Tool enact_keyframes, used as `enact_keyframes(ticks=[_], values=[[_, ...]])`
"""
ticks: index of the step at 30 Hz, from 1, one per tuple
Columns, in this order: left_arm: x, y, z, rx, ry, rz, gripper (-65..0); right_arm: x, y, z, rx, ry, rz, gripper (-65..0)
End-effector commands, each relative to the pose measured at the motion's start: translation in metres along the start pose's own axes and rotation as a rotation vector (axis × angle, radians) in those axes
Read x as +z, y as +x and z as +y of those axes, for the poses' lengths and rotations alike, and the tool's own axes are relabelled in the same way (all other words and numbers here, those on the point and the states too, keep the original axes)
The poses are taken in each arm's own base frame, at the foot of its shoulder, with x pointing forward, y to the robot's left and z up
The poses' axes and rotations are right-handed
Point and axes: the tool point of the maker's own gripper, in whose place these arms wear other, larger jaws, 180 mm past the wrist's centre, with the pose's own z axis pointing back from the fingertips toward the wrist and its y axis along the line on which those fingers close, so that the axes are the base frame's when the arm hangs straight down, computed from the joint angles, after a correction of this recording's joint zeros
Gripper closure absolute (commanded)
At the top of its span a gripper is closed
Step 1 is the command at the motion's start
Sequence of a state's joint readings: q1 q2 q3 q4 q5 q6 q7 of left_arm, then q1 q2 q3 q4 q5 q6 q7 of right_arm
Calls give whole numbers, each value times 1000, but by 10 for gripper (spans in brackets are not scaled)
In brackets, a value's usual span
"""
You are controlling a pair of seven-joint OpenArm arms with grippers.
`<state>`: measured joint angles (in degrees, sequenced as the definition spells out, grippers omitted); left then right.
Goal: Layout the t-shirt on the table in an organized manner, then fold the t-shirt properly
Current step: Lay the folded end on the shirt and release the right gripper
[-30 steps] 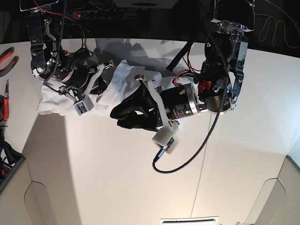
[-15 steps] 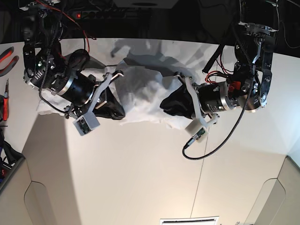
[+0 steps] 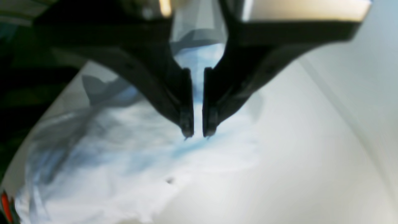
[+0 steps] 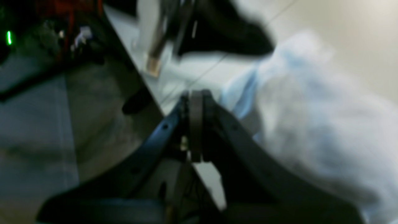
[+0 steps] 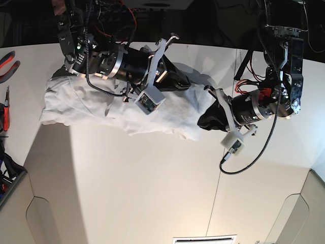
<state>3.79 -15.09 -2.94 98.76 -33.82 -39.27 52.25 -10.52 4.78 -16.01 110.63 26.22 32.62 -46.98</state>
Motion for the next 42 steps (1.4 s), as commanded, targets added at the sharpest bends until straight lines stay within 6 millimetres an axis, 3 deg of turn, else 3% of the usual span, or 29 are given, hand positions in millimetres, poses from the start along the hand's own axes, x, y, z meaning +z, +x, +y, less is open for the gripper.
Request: enact_keyframes(ticks=[1, 5, 10, 13, 20, 25, 30, 33, 36, 42], values=[[6, 20, 5, -19, 5, -66, -56, 2, 11, -3, 18, -11, -42, 0], [14, 24, 17, 6, 36, -96, -56, 1, 3, -34, 37, -105, -28, 0], [16, 29, 16, 30, 21, -127, -56, -10, -11, -88, -22, -166, 24, 0], [17, 31, 14, 39, 10, -139, -56, -22, -9, -115, -47, -181, 32, 0], [17, 32, 14, 42, 6, -143, -56, -32, 9, -156, -54, -213, 42, 0], [17, 37, 10, 59, -16, -167, -56, -39, -15, -185, -78, -264, 102, 0], [19, 45, 3, 93, -60, -214, -56, -45, -58, -192, -170, -266, 160, 0], [19, 47, 2, 99, -67, -221, -56, -46, -65, -191, -184, -265, 173, 0], [19, 48, 1, 102, -69, -228, -56, -46, -53, -190, -190, -255, 135, 0], [19, 52, 1, 103, -69, -250, -56, -41, -1, -182, -108, -242, 22, 0]])
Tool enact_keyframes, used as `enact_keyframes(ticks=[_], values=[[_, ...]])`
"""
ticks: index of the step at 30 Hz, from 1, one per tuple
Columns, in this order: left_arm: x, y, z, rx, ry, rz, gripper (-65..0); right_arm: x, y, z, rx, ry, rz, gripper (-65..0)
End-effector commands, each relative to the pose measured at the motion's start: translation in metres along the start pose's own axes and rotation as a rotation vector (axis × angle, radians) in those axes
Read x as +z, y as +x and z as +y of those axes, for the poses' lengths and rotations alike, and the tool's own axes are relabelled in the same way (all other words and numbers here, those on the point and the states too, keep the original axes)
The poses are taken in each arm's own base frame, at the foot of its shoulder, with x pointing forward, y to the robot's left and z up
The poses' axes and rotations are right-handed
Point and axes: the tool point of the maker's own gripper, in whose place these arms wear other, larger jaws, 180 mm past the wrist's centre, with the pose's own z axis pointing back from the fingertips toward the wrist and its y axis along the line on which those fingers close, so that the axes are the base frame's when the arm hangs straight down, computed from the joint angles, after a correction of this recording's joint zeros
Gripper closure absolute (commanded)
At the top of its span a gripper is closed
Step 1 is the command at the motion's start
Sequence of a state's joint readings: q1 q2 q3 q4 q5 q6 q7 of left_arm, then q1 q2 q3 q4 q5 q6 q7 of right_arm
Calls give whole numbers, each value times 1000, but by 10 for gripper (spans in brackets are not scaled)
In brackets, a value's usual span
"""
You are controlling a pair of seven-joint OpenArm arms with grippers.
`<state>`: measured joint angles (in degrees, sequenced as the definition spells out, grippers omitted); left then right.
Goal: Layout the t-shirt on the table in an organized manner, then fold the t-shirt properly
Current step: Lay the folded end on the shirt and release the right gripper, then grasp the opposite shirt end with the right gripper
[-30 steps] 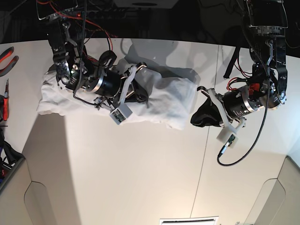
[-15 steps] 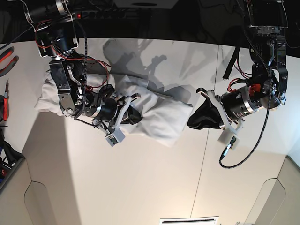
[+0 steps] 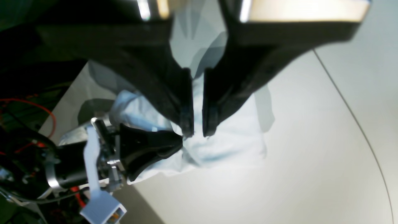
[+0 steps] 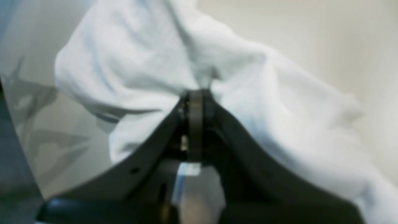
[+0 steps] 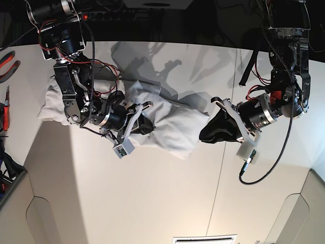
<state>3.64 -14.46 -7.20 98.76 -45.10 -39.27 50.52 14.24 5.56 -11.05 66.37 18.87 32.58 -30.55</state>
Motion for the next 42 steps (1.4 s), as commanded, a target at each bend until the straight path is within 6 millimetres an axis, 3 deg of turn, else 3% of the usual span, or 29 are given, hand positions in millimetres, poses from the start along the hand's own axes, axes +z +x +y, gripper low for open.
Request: enact_keyframes(ticks=[1, 9, 11, 12, 16, 18, 22, 26, 29, 32, 36, 42], values=[[2, 18, -2, -25, -16, -57, -56, 6, 31, 1, 40, 2, -73, 0], [2, 18, -2, -26, -16, -57, -56, 47, 95, 20, 203, -31, -160, -3], [2, 18, -1, -28, -14, -54, -56, 60, 111, 22, 225, -49, -197, -171], [2, 17, -1, -31, -10, -50, -56, 68, 117, 21, 222, -60, -210, -217], [2, 11, 4, -53, 17, -20, -56, 110, 135, 6, 133, -110, -329, -218], [2, 8, 6, -63, 29, -6, -56, 136, 134, -11, 52, -151, -405, -219], [3, 5, 10, -78, 46, 12, -81, 185, 109, -57, -114, -265, -500, -232], [3, 6, 10, -79, 47, 8, -191, 239, 71, -103, -241, -410, -542, -344], [3, 9, 9, -79, 46, -6, -207, 279, 42, -127, -284, -506, -533, -348], [3, 10, 9, -79, 46, -11, -207, 305, 11, -146, -342, -555, -494, -348], [3, 10, 9, -79, 45, -11, -207, 303, -31, -168, -517, -508, -470, -401], [3, 10, 9, -79, 46, -11, -207, 261, -84, -170, -784, -342, -452, -419]])
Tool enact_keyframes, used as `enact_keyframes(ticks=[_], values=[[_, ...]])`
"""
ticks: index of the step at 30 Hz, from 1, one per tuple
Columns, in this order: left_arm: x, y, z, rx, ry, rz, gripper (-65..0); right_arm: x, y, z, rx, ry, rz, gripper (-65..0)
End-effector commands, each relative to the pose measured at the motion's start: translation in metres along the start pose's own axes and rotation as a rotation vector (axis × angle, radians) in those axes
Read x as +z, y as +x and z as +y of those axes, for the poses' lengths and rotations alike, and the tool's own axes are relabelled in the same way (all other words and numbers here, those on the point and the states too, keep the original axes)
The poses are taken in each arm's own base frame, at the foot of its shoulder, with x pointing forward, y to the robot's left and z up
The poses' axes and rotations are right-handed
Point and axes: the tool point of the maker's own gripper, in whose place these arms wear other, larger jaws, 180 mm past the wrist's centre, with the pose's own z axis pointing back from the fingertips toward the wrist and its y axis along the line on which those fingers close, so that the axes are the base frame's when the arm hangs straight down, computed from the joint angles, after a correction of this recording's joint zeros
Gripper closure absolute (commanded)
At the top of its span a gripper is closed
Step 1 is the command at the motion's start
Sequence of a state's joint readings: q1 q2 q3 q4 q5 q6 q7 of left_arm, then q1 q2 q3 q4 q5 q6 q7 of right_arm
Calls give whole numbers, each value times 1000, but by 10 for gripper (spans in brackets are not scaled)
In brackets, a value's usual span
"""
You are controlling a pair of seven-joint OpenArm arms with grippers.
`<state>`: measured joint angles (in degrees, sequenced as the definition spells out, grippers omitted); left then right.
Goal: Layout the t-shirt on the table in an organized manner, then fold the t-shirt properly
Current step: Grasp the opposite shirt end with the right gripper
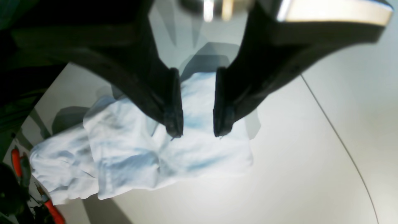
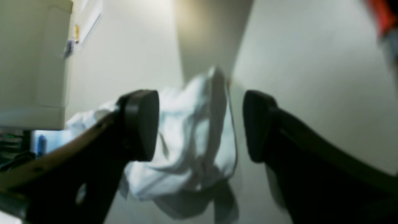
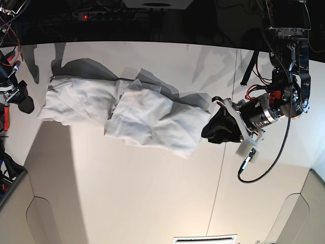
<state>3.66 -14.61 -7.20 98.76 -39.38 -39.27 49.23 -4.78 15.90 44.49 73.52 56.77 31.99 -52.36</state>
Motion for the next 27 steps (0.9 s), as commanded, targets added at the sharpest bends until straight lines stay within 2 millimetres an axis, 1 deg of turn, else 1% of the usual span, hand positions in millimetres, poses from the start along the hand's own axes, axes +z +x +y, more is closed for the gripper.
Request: enact_keyframes(ticks=[1, 3, 5, 8, 10, 13, 18, 21, 24, 27], values=[[3, 17, -1, -24, -12, -53, -207, 0, 10, 2, 10, 16, -19, -419], [3, 17, -1, -24, -12, -54, -207, -9, -7, -1, -12, 19, 27, -418], [3, 17, -1, -24, -12, -55, -207, -15, -19, 2, -12, 31, 68, -419], [3, 17, -1, -24, -12, -55, -207, -24, -30, 10, 5, 48, 111, -418], [3, 17, -1, -24, -12, -54, -207, -30, -34, 14, 24, 52, 131, -418], [3, 17, -1, -24, -12, -53, -207, -34, -32, 17, 27, 54, 109, -418], [3, 17, -1, -24, -12, -53, -207, -34, -33, 12, 41, 30, 117, -418], [3, 17, -1, -24, -12, -53, -207, -34, -34, -1, 55, -42, 121, -418], [3, 17, -1, -24, -12, -53, -207, -33, -29, -16, 93, -128, 102, -418], [3, 17, -1, -24, -12, -54, -207, -34, -28, -15, 90, -122, 91, -418]])
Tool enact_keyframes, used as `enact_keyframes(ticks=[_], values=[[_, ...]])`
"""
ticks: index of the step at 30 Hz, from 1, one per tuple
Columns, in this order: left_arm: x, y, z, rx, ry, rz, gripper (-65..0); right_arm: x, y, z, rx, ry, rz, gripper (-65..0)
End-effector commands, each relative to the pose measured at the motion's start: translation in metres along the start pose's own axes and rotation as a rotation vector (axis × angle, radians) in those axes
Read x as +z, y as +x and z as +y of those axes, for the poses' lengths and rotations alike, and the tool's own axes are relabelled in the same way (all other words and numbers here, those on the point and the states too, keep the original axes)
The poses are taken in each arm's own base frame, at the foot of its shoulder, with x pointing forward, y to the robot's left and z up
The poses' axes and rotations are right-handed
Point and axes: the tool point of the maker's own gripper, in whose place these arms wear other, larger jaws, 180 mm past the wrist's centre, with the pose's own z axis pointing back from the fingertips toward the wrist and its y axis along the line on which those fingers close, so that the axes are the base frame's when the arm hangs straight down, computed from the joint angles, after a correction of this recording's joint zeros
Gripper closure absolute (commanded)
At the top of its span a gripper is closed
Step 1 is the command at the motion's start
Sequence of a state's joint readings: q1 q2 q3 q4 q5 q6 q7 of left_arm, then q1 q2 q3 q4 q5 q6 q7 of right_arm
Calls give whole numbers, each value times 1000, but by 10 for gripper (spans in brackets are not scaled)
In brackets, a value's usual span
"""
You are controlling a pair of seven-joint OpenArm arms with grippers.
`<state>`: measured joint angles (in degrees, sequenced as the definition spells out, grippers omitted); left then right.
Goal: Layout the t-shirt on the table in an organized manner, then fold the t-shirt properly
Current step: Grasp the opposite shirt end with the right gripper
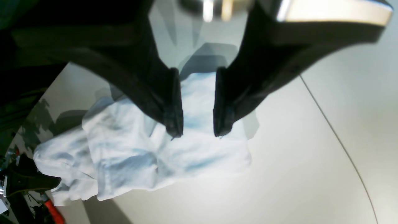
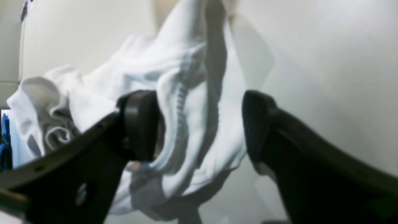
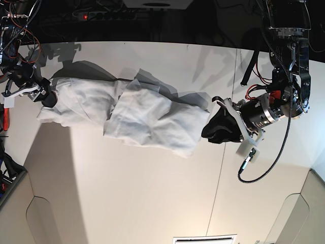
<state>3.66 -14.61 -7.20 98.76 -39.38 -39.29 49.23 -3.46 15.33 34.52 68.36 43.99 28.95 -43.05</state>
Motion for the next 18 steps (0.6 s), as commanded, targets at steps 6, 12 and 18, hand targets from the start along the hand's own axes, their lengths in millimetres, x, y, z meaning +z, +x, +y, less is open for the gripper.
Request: enact_keyframes(ticks=[6, 12, 18], values=[[3, 17, -1, -24, -12, -54, -207, -7, -2, 14, -4, 34, -7, -418], [3, 16, -1, -24, -11, -52, -207, -5, 22, 27, 9, 88, -128, -418], [3, 17, -1, -24, -11, -53, -207, -10, 37, 28, 126, 23, -119, -418]])
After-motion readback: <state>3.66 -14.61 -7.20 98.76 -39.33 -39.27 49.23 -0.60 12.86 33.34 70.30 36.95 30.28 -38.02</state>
